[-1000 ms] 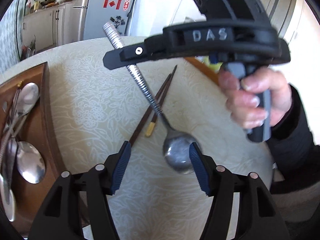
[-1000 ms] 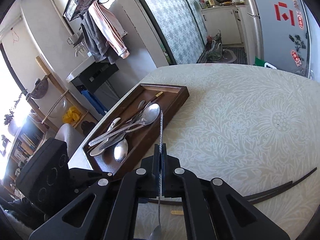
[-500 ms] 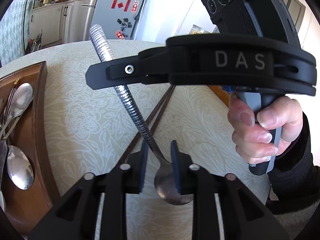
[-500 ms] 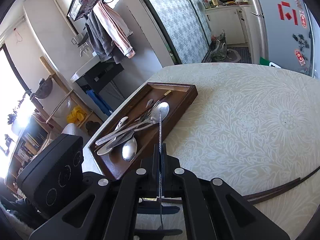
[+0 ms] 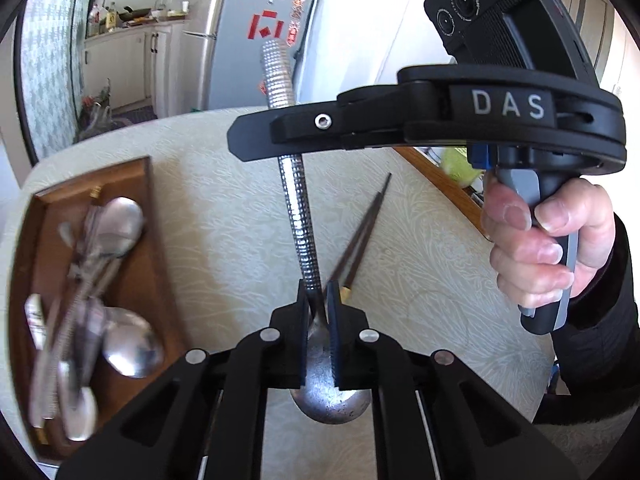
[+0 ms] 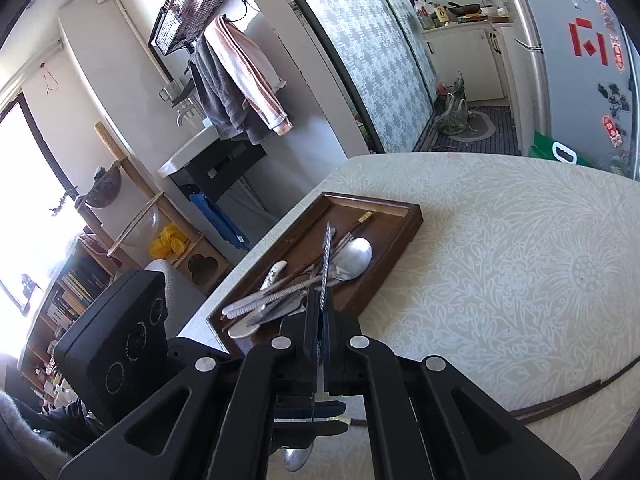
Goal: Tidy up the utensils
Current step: 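Carry the large spoon into the tray and open the right tool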
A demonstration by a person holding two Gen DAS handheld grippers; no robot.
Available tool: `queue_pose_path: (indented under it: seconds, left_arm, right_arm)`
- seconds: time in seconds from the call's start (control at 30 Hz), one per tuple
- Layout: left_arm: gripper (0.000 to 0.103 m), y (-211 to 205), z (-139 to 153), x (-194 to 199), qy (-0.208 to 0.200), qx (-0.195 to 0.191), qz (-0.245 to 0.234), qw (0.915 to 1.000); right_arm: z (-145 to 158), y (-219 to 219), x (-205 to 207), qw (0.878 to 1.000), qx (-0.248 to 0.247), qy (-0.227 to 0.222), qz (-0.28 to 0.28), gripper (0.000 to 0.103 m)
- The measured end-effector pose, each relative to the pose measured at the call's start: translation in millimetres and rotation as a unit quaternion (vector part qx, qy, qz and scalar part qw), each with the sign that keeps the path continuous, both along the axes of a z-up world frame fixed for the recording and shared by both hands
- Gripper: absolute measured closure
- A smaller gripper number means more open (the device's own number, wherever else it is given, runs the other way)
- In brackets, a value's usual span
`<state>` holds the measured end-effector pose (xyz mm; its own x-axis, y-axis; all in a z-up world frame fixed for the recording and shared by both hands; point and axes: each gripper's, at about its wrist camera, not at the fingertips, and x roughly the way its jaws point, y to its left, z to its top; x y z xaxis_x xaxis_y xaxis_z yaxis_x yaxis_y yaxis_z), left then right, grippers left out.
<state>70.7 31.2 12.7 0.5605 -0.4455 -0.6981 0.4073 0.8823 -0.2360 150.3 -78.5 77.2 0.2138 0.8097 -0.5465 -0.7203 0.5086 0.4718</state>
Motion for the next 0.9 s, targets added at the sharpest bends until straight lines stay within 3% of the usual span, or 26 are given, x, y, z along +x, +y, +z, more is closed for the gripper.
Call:
queue_pose_path:
  seconds: [0.23,0.5,0.77,0.9]
  left_arm:
    - [0.094,53.1,22.1,-1.9,-0.006,0.042,0.051,0.9978]
    - [0.095,103.0,4.2,16.1,0.038,0.058,0.092,0.9933]
    - [0.095,118.9,-17.1,22.5,0.063,0.080,0.103,0.9895]
    - [0.092,115.2,-19.1,22.3,0.055,0.107,0.110,0.9867]
  right_arm:
    - [9.2,57.9,12.9,0.999,0.021,0.009,0.031,0.101]
    - [-23.7,111.9,38.8,0.997,0.018,0.058,0.044,0.100]
    - [-63.2,131.8,64.8,0.995,-0.048,0.084,0.018,0.093]
    - [-70.1,138.0,60.5,0.992,-0.107,0.060,0.008,0.083]
